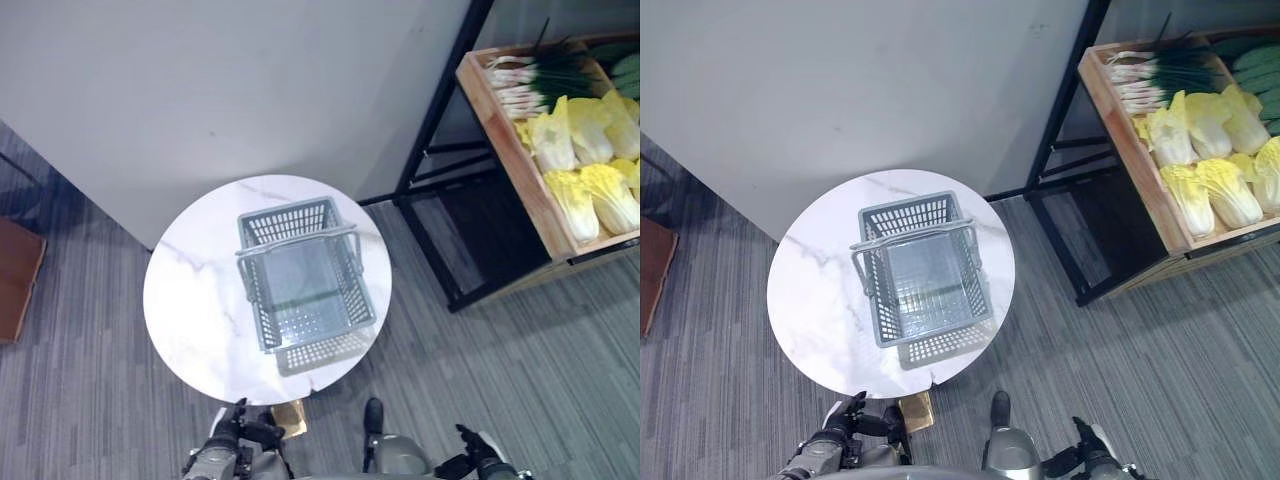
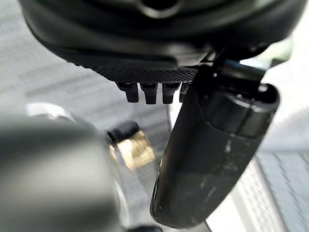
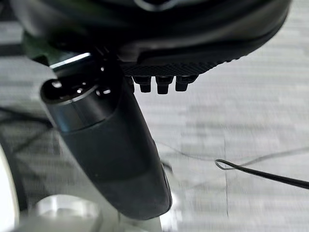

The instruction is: Get the vegetables into the basket

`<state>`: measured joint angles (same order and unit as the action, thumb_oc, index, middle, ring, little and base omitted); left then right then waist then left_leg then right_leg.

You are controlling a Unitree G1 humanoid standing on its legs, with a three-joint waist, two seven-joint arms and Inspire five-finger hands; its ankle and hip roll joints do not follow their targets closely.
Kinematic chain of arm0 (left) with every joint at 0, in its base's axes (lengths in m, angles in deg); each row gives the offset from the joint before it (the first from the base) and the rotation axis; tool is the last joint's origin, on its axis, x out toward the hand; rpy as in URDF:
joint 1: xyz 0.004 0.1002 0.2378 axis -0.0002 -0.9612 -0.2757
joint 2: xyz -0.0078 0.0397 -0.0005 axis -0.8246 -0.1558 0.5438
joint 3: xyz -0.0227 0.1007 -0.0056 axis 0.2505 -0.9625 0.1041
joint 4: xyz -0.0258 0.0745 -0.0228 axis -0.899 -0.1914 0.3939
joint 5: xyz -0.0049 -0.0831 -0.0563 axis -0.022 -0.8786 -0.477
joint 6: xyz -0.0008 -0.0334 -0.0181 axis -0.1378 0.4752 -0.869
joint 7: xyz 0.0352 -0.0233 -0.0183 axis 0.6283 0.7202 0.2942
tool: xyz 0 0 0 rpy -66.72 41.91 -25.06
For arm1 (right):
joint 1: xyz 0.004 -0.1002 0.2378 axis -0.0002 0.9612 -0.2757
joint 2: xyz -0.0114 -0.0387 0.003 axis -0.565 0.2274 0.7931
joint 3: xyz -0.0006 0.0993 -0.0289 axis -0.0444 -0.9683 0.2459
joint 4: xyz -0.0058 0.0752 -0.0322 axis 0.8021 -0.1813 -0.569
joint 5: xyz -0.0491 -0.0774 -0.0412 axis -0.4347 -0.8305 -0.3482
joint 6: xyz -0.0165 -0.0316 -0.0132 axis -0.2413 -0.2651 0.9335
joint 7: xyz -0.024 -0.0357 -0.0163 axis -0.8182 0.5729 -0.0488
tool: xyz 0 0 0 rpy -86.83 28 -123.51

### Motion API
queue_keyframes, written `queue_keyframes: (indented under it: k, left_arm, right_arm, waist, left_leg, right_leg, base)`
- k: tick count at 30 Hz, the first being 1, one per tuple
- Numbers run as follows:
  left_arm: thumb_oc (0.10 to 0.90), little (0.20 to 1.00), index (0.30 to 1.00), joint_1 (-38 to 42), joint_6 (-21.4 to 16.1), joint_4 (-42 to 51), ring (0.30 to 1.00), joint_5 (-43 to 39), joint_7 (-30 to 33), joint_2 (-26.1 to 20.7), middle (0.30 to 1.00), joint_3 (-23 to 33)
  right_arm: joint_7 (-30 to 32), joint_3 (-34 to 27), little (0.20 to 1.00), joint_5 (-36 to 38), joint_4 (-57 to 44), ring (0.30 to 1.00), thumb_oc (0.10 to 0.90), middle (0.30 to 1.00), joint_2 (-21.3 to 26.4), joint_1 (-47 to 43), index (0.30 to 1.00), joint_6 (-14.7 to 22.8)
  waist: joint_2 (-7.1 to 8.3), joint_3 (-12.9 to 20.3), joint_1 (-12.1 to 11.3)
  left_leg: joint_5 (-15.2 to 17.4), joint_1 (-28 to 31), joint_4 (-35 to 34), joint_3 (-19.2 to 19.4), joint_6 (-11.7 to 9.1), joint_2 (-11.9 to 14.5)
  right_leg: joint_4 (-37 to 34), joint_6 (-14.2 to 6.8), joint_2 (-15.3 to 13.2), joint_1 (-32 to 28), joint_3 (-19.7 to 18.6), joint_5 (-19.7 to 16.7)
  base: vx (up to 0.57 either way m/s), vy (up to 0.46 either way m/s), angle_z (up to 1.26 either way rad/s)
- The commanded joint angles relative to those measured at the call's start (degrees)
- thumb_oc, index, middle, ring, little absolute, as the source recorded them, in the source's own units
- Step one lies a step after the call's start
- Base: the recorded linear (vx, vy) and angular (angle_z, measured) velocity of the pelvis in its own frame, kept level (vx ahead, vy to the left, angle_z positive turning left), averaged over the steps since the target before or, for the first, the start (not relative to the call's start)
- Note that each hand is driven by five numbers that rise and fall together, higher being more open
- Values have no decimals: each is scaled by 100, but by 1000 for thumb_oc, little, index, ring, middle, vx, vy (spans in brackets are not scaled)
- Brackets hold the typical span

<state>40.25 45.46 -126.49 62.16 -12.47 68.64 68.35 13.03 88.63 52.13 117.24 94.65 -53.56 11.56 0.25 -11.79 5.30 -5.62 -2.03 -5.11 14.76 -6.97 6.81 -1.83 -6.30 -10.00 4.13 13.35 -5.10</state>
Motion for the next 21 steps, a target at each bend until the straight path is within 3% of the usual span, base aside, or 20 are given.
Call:
queue_keyframes:
  k: [1,7,10,11,12,13,14,16,19,20,21]
  left_arm:
    - [900,1000,1000,-94,-44,-78,1000,88,84,-164,1000,-37]
    - [900,1000,1000,-76,-45,-170,1000,-84,115,-172,1000,68]
    - [900,1000,1000,-112,14,-302,1000,-13,200,-265,1000,255]
    - [900,1000,1000,-150,22,-255,1000,18,226,-331,1000,320]
    - [900,1000,1000,-244,6,-194,1000,38,222,-350,1000,391]
    - [900,1000,1000,-445,-30,-100,1000,81,185,-300,1000,498]
    - [900,1000,1000,-589,-6,-101,1000,200,107,-203,1000,678]
    - [900,1000,1000,-620,34,-134,1000,388,1,-228,1000,745]
    - [900,1000,1000,-635,36,-154,1000,518,-24,-261,1000,720]
    - [900,1000,1000,-673,28,-184,1000,643,-59,-283,1000,593]
    - [900,1000,1000,-692,30,-185,1000,660,-50,-286,1000,541]
  right_arm:
    - [32,-19,1000,-15,-81,1000,900,1000,29,-384,1000,76]
    - [210,-402,1000,369,15,1000,900,1000,-1,-387,1000,109]
    - [690,-1131,1000,626,101,1000,900,1000,476,-452,1000,149]
    - [880,-1407,1000,599,-231,1000,900,1000,838,-498,1000,151]
    - [1172,-1588,1000,240,-778,1000,900,1000,1279,-515,1000,150]
    - [1542,-1757,1000,-733,-2360,1000,900,1000,1943,-328,1000,127]
    - [1654,-2081,1000,-1621,-4573,1000,900,1000,2407,-70,1000,274]
    - [1456,-1979,1000,-2207,-5688,1000,900,1000,2726,-99,1000,484]
    - [1261,-1651,1000,-2306,-6444,1000,900,1000,2933,-502,1000,692]
    - [921,-1034,1000,-2308,-6897,1000,900,1000,3182,-1175,1000,807]
    - [833,-814,1000,-2235,-6996,1000,900,1000,3179,-1402,1000,837]
  waist:
    - [134,-143,-135]
    - [207,-58,-70]
    - [261,100,-13]
    - [277,123,-10]
    - [278,116,-17]
    - [285,103,-28]
    - [308,123,-40]
    - [320,136,-105]
    - [323,168,-206]
    - [323,221,-368]
    - [319,239,-415]
  left_leg:
    - [32,48,11,20,-36,282]
    - [81,98,11,83,-39,273]
    - [151,233,11,125,-64,295]
    - [158,246,11,123,-72,303]
    - [148,235,11,112,-80,306]
    - [137,223,11,67,-77,309]
    - [153,230,11,27,-64,306]
    - [179,250,11,10,-72,312]
    - [154,211,11,-17,-77,298]
    - [148,223,11,-46,-91,306]
    - [147,222,11,-61,-93,305]
  right_leg:
    - [16,-667,-573,175,-325,-375]
    - [-159,-734,-620,145,-356,-495]
    - [-269,-749,-614,1,-361,-491]
    - [-284,-761,-613,-18,-356,-511]
    - [-292,-780,-619,-17,-348,-537]
    - [-298,-810,-633,-31,-315,-566]
    - [-308,-822,-659,-60,-274,-589]
    - [-314,-829,-677,-98,-236,-581]
    - [-317,-833,-701,-102,-188,-596]
    - [-317,-827,-716,-172,-119,-571]
    - [-317,-823,-716,-194,-95,-565]
  base:
    - [-17,113,6]
    - [26,43,-2]
    - [50,-7,-22]
    - [-26,-14,-22]
    - [-81,-1,-7]
    - [-109,13,0]
    - [-81,5,11]
    - [-41,-10,15]
    - [-28,-12,18]
    - [-7,-22,49]
    - [3,-25,43]
